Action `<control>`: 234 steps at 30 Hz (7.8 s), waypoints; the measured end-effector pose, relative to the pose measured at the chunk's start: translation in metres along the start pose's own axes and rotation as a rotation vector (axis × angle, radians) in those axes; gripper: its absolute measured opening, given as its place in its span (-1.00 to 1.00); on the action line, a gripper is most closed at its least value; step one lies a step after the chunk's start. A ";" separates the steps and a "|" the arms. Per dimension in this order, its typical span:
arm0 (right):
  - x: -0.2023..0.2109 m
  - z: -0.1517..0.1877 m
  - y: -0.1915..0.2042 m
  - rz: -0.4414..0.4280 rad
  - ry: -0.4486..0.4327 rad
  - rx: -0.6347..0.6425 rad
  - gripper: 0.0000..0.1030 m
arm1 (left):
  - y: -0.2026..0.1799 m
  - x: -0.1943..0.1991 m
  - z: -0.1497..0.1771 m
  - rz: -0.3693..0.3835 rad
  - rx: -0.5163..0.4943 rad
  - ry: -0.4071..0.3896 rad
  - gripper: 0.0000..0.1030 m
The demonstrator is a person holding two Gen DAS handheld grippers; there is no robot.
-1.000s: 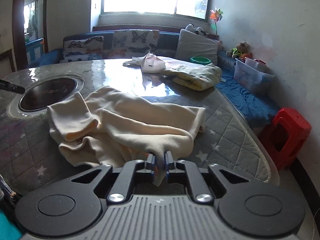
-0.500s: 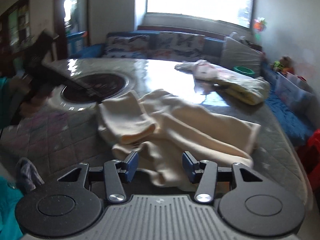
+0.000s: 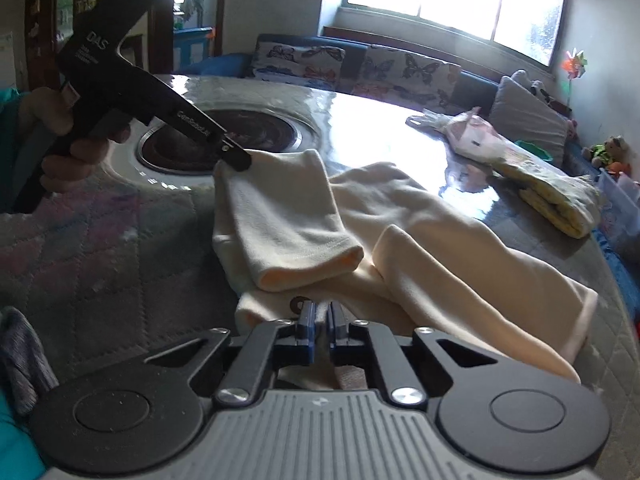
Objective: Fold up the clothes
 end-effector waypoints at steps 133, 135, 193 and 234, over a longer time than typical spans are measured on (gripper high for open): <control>-0.185 -0.193 -0.046 -0.002 -0.078 0.100 -0.86 | 0.187 -0.030 -0.059 -0.210 0.041 -0.099 -0.70; -0.202 -0.194 -0.044 0.006 -0.058 0.097 -0.86 | 0.194 -0.037 -0.057 -0.231 0.061 -0.093 -0.65; -0.012 -0.017 -0.088 0.341 -0.111 -0.419 -0.25 | 0.149 0.129 0.072 -0.143 0.188 -0.147 -0.85; -0.029 -0.046 -0.040 0.109 -0.090 -0.234 0.27 | 0.203 0.146 0.055 -0.393 0.210 -0.161 -0.51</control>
Point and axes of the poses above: each gripper's, at about its wrist camera, not at the fingertips, and x roughly against the way its jaws point, y to its left, z to its underside, the point moved 4 cm from there along -x, roughly the way its jaws point, and after that the axes turned 7 degrees about x, right-handed, at the moved point
